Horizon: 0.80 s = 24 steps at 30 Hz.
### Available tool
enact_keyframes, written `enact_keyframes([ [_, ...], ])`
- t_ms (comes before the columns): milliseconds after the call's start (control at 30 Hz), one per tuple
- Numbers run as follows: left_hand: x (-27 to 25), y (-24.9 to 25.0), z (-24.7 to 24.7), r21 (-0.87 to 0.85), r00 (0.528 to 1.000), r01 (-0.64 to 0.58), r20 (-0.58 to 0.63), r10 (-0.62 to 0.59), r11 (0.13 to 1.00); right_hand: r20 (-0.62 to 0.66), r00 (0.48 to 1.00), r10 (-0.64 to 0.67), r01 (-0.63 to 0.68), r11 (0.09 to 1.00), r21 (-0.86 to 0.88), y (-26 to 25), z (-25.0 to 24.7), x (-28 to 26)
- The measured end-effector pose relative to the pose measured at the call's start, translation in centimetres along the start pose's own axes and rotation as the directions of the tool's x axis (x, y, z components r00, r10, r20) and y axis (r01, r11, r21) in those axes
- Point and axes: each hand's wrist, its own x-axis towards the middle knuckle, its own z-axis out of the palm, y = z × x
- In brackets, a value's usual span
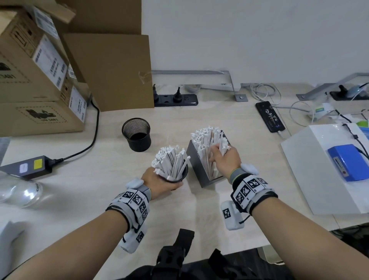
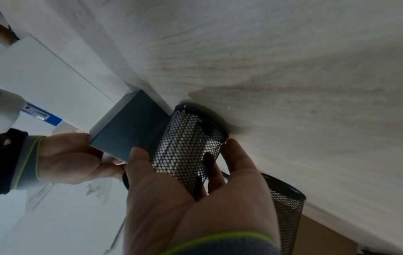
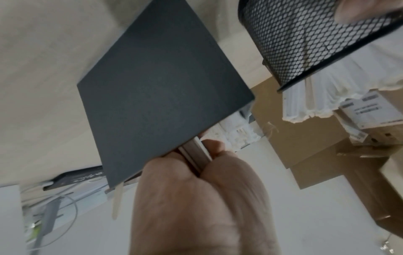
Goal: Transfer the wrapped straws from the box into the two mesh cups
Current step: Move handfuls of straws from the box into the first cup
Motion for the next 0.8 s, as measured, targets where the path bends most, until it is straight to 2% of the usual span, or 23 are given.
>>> enact_keyframes([
  [100, 0.1, 0.9, -0.4, -0.157, 0.990, 0.001, -0.138, -0.023, 0.988, -0.074, 0.997, -0.013, 0.021, 0.994, 0.105, -0.7, -0.6, 0.1],
  [167, 0.2, 1.6, -0.7, -0.166, 0.993, -0.005, -0.121, -0.015, 0.986, -0.131, 0.991, -0.009, 0.032, 0.984, 0.177, -1.5, -1.0, 0.4],
  [300, -0.1, 1.8, -0.7, -0.052, 0.998, 0.009, -0.064, -0.013, 0.999, -0.213, 0.977, -0.009, 0.070, 0.957, 0.282, -3.0, -1.7, 0.9],
  [500, -0.4, 2.0, -0.6, -0.050, 0.998, -0.008, -0.061, 0.005, 0.999, -0.209, 0.978, -0.016, 0.099, 0.916, 0.389, -3.9, -1.2, 1.1],
  [700, -0.6, 2.4, 0.1, -0.033, 0.995, -0.047, -0.092, 0.044, 0.998, -0.150, 0.985, 0.086, 0.013, 0.828, 0.560, -3.7, -0.4, 1.3],
  [800, -0.5, 2.6, 0.1, -0.046, 0.994, -0.055, -0.101, 0.051, 0.997, -0.132, 0.989, 0.069, 0.032, 0.771, 0.636, -4.8, -0.2, 0.6],
])
